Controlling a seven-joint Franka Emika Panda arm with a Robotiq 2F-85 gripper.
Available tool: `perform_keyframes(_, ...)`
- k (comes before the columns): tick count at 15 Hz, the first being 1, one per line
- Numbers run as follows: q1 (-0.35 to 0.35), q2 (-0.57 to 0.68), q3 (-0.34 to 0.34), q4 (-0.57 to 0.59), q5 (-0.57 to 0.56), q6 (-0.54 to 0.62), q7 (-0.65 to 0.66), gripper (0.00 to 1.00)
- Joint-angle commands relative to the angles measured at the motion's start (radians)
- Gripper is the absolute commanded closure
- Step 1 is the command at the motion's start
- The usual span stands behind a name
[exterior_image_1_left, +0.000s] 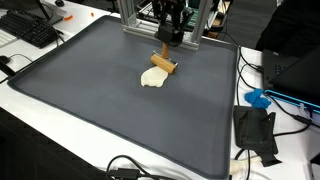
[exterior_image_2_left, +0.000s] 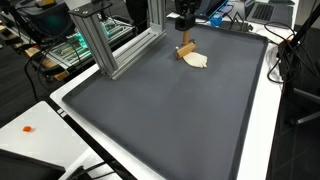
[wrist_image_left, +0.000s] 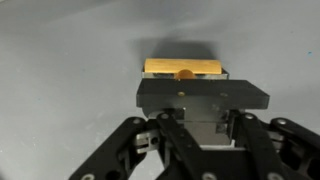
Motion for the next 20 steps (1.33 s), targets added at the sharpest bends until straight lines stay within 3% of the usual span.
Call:
perform_keyframes(1, 0.004, 0.032, -0.009, -0.032, -0.067, 0.061, 0.06, 0.78)
perform_keyframes(15, 0.007, 0.109, -0.075, -0.025, -0.411, 0.296, 0.484, 0.78)
perform_keyframes(18, 0.01, 0.119, -0.088, -0.021, -0.455, 0.312, 0.547, 0.78)
perform_keyframes(20, 0.007, 0.119, -0.08, -0.025, -0.422, 0.31, 0.527, 0.78)
